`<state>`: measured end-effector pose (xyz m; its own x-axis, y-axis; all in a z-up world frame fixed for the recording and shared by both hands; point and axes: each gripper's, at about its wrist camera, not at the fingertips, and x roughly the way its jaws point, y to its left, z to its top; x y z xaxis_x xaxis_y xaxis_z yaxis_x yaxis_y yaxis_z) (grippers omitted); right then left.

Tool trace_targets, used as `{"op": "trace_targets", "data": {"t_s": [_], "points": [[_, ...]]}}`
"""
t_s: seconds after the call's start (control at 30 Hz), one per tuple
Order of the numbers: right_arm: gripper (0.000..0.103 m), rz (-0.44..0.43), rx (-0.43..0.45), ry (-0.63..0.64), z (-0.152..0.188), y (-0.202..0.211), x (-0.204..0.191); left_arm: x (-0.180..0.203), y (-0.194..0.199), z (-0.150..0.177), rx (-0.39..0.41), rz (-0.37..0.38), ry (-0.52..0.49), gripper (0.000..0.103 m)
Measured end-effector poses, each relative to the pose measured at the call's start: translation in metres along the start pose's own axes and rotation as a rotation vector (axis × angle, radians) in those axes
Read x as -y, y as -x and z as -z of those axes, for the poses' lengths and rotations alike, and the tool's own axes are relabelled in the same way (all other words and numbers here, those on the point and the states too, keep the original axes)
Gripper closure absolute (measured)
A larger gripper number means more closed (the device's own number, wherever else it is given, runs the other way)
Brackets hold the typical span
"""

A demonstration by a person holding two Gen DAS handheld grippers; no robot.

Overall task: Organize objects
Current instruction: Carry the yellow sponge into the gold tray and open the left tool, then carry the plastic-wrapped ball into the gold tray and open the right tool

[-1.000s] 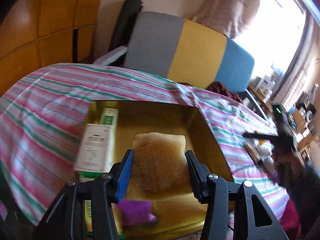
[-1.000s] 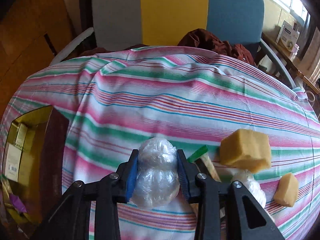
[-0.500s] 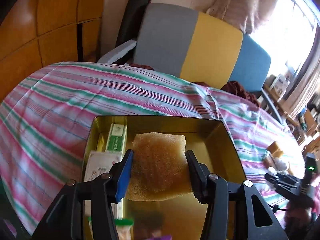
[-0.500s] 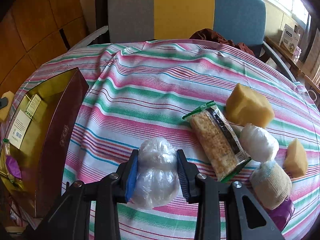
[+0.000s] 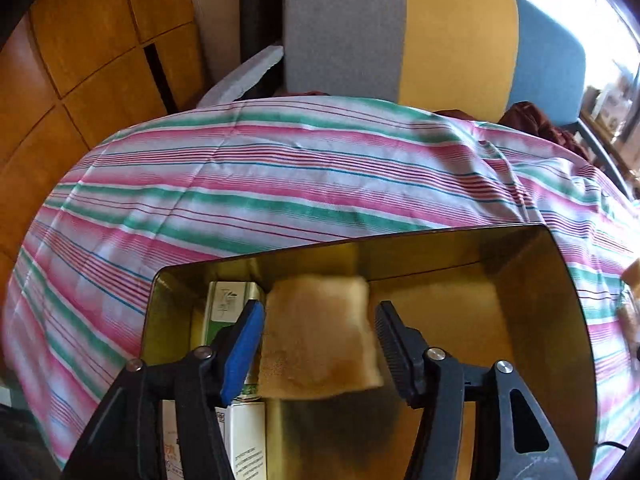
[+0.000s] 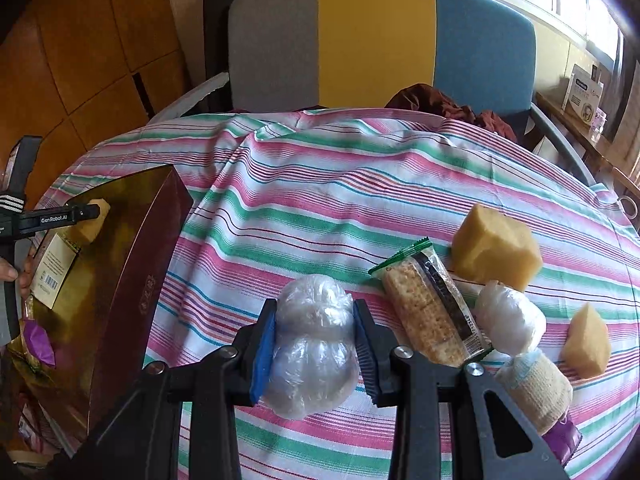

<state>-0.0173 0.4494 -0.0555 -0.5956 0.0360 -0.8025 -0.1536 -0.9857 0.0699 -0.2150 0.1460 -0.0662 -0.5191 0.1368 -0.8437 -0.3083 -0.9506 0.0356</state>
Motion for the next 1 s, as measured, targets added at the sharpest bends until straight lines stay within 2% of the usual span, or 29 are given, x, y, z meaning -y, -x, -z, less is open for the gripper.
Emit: {"op": "trace_targets", "data": {"t_s": [0.07, 0.17, 0.33, 0.47, 0.57, 0.63, 0.7, 0.77, 0.87, 1.0], "points": [[0.067, 0.003, 0.008, -0.003, 0.000, 0.001, 0.001, 0.000, 0.003, 0.002, 0.014, -0.010, -0.010, 0.033], [0.067, 0.018, 0.024, 0.003, 0.000, 0.003, 0.001, -0.008, 0.015, 0.004, 0.036, -0.017, 0.024, 0.033], [0.067, 0.041, 0.067, -0.049, -0.006, 0.015, 0.020, -0.024, 0.066, 0.018, 0.150, 0.014, 0.069, 0.033], [0.067, 0.052, 0.136, -0.076, -0.014, 0.049, 0.026, -0.039, 0.109, 0.047, 0.228, 0.018, 0.092, 0.029], [0.067, 0.043, 0.208, -0.040, -0.026, 0.090, 0.017, -0.046, 0.126, 0.070, 0.247, 0.009, 0.103, 0.027], [0.067, -0.036, 0.242, -0.011, -0.033, 0.119, 0.004, -0.053, 0.133, 0.083, 0.238, 0.013, 0.124, 0.027], [0.067, -0.150, 0.235, 0.048, -0.040, 0.136, -0.017, -0.059, 0.139, 0.093, 0.241, 0.021, 0.151, 0.027], [0.067, -0.205, 0.218, 0.111, -0.042, 0.140, -0.046, -0.064, 0.146, 0.102, 0.244, 0.019, 0.175, 0.027], [0.067, -0.325, 0.139, 0.165, -0.042, 0.124, -0.095, -0.066, 0.152, 0.113, 0.254, 0.017, 0.182, 0.027], [0.067, -0.382, 0.016, 0.224, -0.034, 0.081, -0.160, -0.071, 0.159, 0.123, 0.265, 0.028, 0.195, 0.026]]}}
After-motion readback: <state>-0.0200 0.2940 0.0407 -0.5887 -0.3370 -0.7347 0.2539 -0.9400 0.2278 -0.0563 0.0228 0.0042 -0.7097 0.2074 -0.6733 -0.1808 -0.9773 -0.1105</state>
